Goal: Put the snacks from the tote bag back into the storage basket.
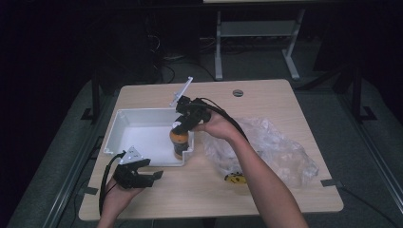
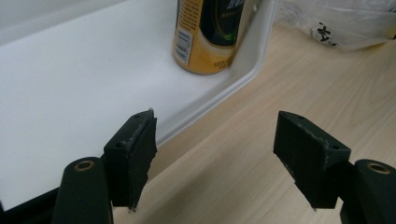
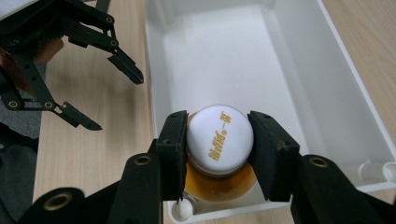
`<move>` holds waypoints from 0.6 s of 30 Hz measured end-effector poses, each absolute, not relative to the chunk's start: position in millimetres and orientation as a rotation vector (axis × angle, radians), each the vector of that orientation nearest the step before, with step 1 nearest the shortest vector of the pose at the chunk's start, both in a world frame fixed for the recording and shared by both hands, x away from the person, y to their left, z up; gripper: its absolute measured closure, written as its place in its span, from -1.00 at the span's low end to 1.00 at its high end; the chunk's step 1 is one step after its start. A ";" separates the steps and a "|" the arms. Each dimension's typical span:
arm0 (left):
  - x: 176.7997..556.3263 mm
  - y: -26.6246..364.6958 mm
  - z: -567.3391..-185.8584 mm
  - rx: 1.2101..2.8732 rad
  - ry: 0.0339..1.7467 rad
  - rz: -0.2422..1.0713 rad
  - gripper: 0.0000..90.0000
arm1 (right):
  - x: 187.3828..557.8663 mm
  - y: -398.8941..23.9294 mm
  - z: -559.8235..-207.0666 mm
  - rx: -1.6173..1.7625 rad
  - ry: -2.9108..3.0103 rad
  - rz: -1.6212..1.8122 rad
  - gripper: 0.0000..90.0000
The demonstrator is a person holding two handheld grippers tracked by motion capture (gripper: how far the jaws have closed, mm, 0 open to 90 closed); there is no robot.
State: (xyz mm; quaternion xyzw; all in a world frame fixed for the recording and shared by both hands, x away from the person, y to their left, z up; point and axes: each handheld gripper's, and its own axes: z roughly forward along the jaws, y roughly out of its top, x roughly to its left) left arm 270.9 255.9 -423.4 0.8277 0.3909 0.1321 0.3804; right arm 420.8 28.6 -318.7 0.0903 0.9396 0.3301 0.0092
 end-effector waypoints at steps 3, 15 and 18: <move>271.0 256.4 -423.4 2.108 0.999 0.339 -0.35 | 421.4 28.2 -318.7 0.293 2.942 1.037 0.26; 272.5 255.5 -423.6 2.123 0.993 0.337 -0.36 | 424.4 12.3 -317.1 0.385 2.968 1.112 -0.22; 273.1 254.1 -423.5 2.116 0.995 0.331 -0.36 | 424.3 8.9 -316.9 0.409 2.973 1.121 -0.27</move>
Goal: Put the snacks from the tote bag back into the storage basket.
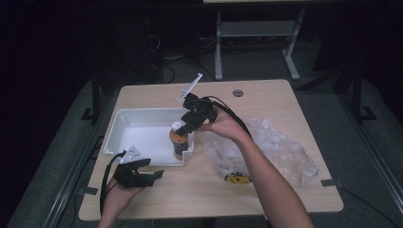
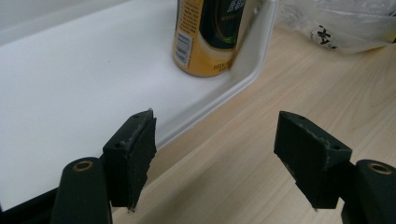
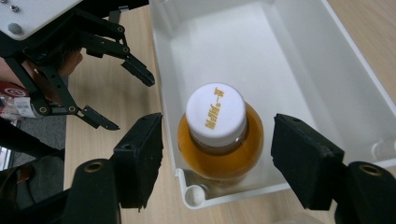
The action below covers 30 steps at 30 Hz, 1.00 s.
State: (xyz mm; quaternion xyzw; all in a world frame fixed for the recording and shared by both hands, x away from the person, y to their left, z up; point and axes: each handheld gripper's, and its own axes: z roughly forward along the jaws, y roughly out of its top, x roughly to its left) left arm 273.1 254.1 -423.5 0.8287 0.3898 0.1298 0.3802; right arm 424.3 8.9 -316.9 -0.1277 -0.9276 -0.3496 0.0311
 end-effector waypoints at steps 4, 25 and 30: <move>273.6 253.9 -424.1 2.123 0.992 0.331 -0.36 | 425.0 3.4 -315.5 -0.415 -2.851 -1.101 -0.35; 274.4 255.2 -424.1 2.124 0.982 0.333 -0.36 | 421.4 -21.9 -306.5 -0.455 -2.860 -1.143 -0.39; 274.5 254.8 -424.9 2.114 0.986 0.333 -0.37 | 421.2 -28.5 -304.0 -0.468 -2.861 -1.150 -0.41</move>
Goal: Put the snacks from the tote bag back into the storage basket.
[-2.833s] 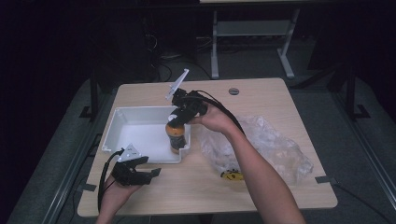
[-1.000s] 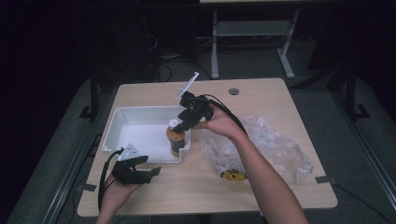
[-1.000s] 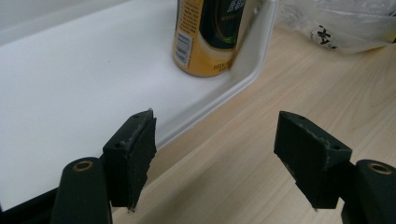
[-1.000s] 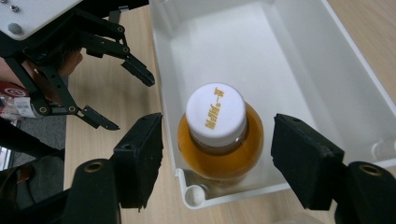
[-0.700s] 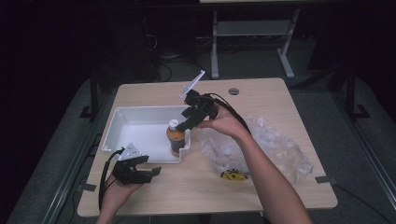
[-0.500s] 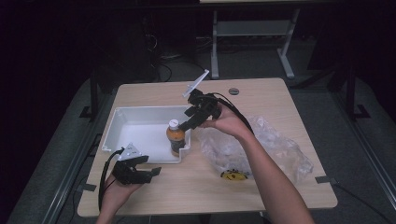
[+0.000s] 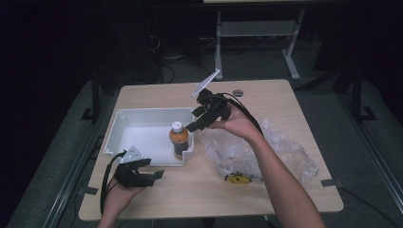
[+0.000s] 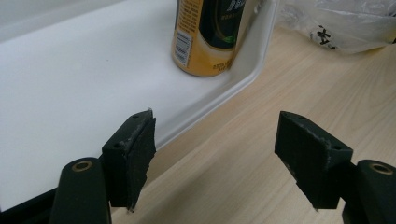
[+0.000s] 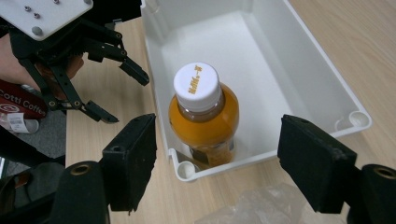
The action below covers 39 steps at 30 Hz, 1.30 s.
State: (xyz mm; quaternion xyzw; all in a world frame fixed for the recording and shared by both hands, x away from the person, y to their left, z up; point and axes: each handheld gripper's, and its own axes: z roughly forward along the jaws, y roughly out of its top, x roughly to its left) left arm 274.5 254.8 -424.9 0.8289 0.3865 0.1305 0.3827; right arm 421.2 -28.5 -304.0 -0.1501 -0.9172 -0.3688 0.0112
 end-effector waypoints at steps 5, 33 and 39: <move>274.3 254.8 -424.6 2.119 0.991 0.328 -0.37 | 421.0 -37.5 -301.7 -0.491 -2.853 -1.159 -0.41; 274.4 254.2 -425.3 2.115 0.992 0.325 -0.38 | 414.1 -81.8 -298.9 -0.573 -2.859 -1.210 -0.42; 274.4 254.2 -425.8 2.111 0.996 0.323 -0.38 | 411.8 -92.5 -301.1 -0.600 -2.853 -1.217 -0.42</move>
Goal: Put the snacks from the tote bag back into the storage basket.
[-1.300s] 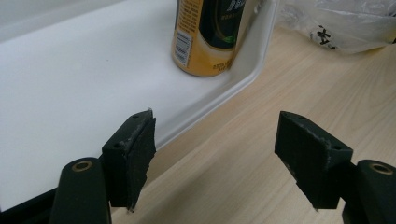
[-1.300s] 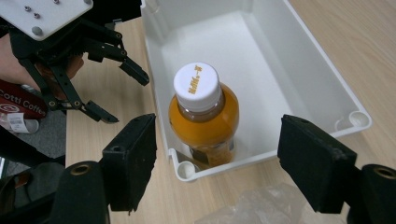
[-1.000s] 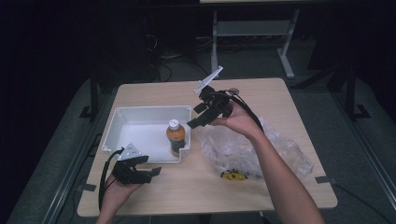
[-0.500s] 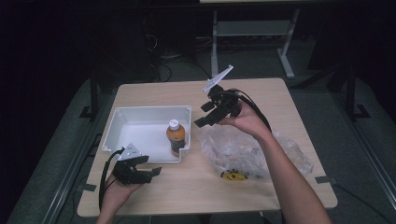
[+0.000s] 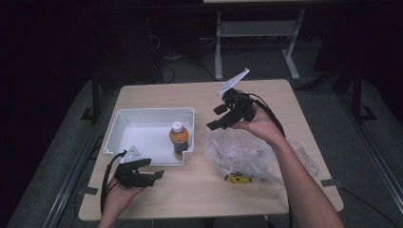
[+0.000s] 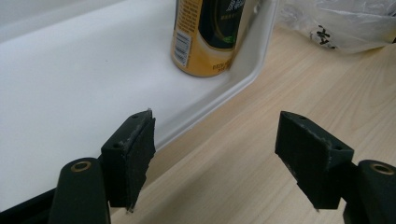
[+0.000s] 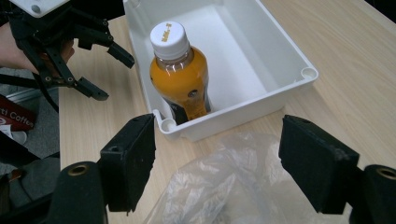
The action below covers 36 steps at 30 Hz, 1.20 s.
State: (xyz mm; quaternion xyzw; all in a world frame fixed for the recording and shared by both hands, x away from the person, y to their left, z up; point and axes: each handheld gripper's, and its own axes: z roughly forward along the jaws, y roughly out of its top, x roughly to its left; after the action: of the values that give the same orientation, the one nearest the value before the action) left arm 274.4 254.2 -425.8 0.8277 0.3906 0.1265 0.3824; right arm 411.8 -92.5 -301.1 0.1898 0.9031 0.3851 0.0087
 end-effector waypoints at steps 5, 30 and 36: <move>274.3 253.5 -425.9 2.107 0.998 0.321 -0.38 | 409.8 -103.3 -303.5 0.606 2.814 1.201 -0.41; 275.1 253.5 -427.3 2.115 0.991 0.328 -0.38 | 396.2 -149.7 -314.2 0.725 2.764 1.216 -0.40; 275.1 253.7 -427.4 2.116 0.990 0.330 -0.38 | 392.8 -161.3 -318.3 0.744 2.754 1.215 -0.40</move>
State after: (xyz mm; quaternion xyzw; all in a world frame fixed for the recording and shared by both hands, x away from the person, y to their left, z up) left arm 275.1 253.7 -427.4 0.8291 0.3880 0.1292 0.3813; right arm 392.8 -161.3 -318.3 0.2399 0.8880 0.3918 0.0206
